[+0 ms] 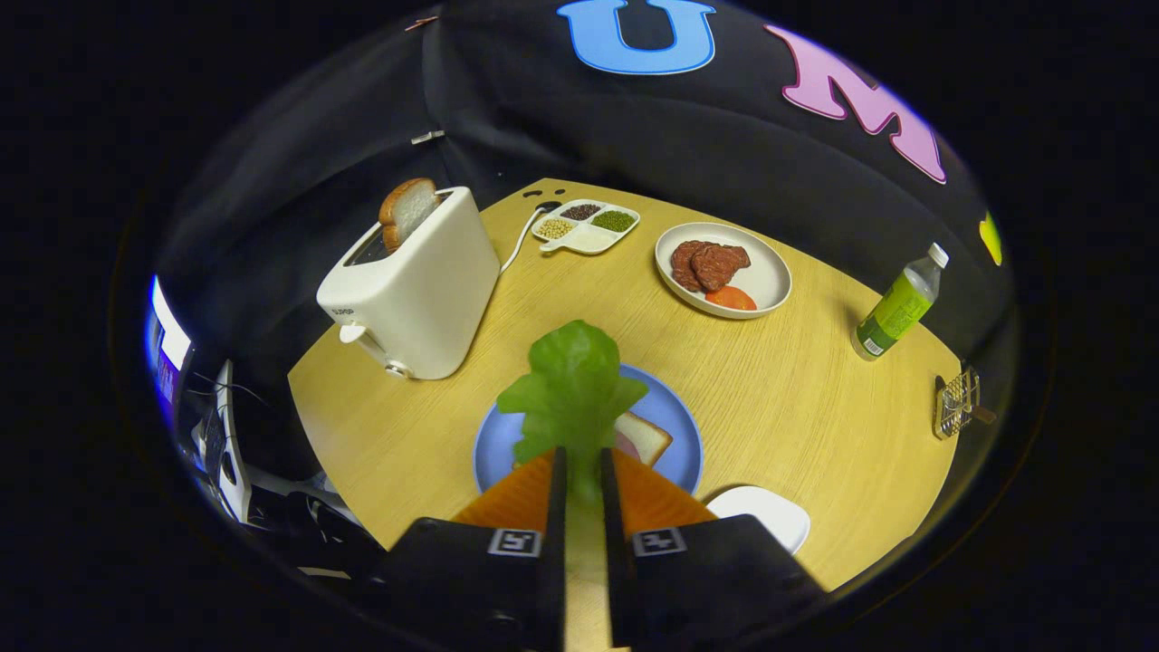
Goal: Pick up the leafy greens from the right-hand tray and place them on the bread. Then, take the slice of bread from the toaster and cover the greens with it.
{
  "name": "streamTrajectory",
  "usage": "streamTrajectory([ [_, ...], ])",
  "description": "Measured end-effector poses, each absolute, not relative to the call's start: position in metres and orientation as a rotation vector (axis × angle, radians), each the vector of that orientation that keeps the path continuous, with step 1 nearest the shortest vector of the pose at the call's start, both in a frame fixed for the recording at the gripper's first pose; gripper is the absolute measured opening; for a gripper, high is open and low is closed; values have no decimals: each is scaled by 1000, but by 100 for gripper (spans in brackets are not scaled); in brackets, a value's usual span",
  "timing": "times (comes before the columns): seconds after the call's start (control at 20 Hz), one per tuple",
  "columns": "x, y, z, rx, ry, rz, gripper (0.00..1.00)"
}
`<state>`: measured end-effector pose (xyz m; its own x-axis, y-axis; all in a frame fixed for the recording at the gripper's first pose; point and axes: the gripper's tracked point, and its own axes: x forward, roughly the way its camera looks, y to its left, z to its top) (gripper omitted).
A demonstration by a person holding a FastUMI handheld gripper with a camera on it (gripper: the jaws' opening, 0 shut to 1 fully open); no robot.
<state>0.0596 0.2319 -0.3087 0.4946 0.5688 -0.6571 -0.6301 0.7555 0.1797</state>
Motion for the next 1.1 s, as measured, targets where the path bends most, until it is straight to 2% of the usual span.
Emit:
streamTrajectory([
  [0.15,59,230,-310,-116,755,713,68],
  [0.25,59,231,-308,-114,746,712,72],
  [0.7,61,223,-277,-66,679,679,72],
  [1.1,74,246,-198,12,549,712,72],
])
